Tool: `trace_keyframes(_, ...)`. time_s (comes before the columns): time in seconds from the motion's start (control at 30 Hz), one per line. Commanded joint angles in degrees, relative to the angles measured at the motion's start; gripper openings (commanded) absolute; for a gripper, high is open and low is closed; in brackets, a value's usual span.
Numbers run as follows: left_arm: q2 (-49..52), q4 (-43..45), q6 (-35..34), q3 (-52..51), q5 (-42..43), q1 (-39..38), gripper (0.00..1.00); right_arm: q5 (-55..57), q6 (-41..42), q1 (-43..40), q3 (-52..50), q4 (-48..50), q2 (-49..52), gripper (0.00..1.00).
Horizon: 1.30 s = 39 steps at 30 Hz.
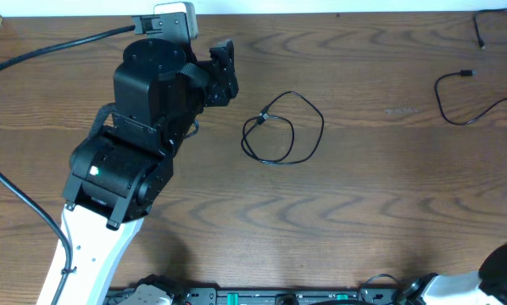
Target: Untangle cables
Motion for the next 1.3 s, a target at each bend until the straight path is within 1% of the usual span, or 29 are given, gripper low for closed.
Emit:
trace_keyframes(0.0,0.3,0.2,0.2,0.7,-0.3,0.2,0.69,-0.3,2.9,-2.1,-2.3,0.9,3.5,0.01)
trace_keyframes(0.13,0.3,0.2,0.2,0.7,-0.3,0.2,0.69,-0.3,4.4,-4.6,-4.1,1.8,8.4,0.01)
trace_keyframes(0.27,0.3,0.2,0.2,0.7,-0.3,0.2,0.69,-0.7,8.3,-8.0,-5.8,1.9,13.9,0.01)
trace_keyframes(0.4,0.3,0.3,0.2,0.7,-0.3,0.2,0.70,-4.9,8.5,-9.9,-6.3,1.4,18.9,0.01)
trace_keyframes(0.43,0.3,0.3,0.2,0.7,-0.3,0.2,0.69,-4.9,8.5,-10.2,-6.3,1.0,20.0,0.03)
trace_keyframes(0.47,0.3,0.3,0.2,0.7,-0.3,0.2,0.69,-4.9,8.5,-10.5,-6.3,0.7,20.7,0.11)
trace_keyframes(0.5,0.3,0.4,0.1,0.7,-0.3,0.2,0.69,-5.1,8.5,-10.7,-6.3,0.3,21.4,0.31)
trace_keyframes(0.53,0.3,0.5,0.1,0.7,-0.3,0.2,0.69,-5.9,8.5,-10.9,-6.3,0.0,21.7,0.75)
trace_keyframes(0.57,0.3,0.4,0.1,0.7,-0.3,0.2,0.70,-6.8,8.5,-11.0,-6.3,-0.1,21.8,0.91)
trace_keyframes(0.6,0.3,0.4,0.1,0.7,-0.3,0.2,0.69,-7.7,8.5,-11.1,-6.3,-0.1,21.8,0.95)
trace_keyframes(0.7,0.5,0.4,0.1,0.7,-0.2,0.2,0.69,-10.8,8.5,-11.2,-6.1,0.4,21.0,0.97)
trace_keyframes(0.8,1.1,0.2,0.2,0.7,1.6,0.2,0.69,-15.6,7.0,-11.1,-6.1,0.8,19.5,0.96)
trace_keyframes(0.87,1.7,-0.2,0.2,0.7,3.7,0.2,0.69,-20.9,5.1,-11.0,-6.1,1.2,18.3,0.94)
trace_keyframes(0.93,2.5,-0.7,0.2,0.7,5.0,0.2,0.69,-28.6,1.4,-10.7,-6.1,1.3,16.9,0.92)
trace_keyframes(1.07,4.8,-2.5,2.5,0.7,9.0,0.2,0.69,-39.7,-3.1,-9.0,-6.1,0.5,14.2,0.90)
trace_keyframes(1.13,6.3,-4.1,3.6,0.7,10.8,0.2,0.69,-42.1,-4.2,-7.4,-6.1,-0.4,12.9,0.89)
trace_keyframes(1.2,8.0,-6.1,3.6,0.7,10.9,0.2,0.70,-42.3,-5.6,-4.8,-6.1,-1.6,11.6,0.89)
trace_keyframes(1.27,10.8,-8.2,5.3,0.7,12.0,0.2,0.69,-42.3,-7.3,-1.5,-6.1,-2.9,10.6,0.89)
